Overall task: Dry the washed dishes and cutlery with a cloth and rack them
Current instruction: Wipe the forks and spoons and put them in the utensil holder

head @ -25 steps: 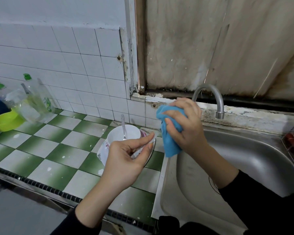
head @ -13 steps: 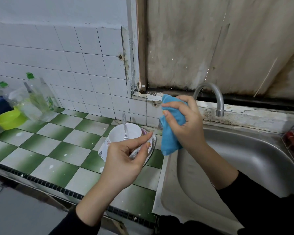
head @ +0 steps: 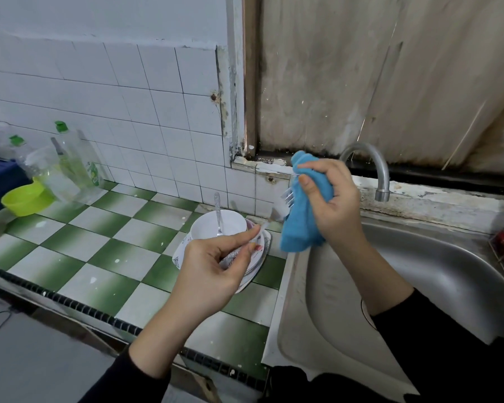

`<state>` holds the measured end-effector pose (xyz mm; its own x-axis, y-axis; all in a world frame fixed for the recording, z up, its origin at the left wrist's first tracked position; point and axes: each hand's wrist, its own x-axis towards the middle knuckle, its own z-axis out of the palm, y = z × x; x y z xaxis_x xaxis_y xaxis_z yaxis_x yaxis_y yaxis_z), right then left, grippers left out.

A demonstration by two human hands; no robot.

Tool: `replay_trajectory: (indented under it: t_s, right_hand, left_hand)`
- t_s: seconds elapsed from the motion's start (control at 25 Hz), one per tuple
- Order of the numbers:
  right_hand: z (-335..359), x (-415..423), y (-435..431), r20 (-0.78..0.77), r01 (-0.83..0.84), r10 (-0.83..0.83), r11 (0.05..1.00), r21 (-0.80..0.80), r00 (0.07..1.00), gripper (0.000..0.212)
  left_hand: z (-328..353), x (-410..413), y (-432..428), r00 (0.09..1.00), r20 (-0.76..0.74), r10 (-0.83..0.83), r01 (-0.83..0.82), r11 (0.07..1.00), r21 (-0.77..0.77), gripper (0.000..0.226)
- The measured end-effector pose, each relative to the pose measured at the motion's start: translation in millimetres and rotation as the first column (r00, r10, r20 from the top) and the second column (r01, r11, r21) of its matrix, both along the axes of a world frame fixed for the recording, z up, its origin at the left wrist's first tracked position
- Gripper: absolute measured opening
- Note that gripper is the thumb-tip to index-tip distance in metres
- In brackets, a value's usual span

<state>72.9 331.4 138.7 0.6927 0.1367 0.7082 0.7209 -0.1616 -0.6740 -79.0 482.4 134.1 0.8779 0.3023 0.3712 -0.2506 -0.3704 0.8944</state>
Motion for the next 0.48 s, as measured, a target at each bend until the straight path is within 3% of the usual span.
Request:
replay_trajectory:
  t_s: [0.2, 0.32, 0.48]
  right_hand:
    - [2, -20, 5, 0.047, 0.112, -0.118, 0.988, 0.106, 0.992, 0.018]
    - [-15, -42, 26, 0.092, 0.084, -0.085, 0.996, 0.008, 0.992, 0.021]
    - [-19, -48, 42, -0.151, 0.032, -0.014, 0.992, 0.119, 0.988, 0.015]
  left_hand:
    - [2, 7, -2, 0.996, -0.043, 0.082, -0.085, 0.994, -0.075, 0.026]
    - [3, 12, -13, 0.997, -0.02, 0.073, -0.075, 0.989, -0.126, 0.032]
    - [-9, 8, -38, 0.991, 0.054, 0.12, -0.108, 0.977, -0.184, 0.035]
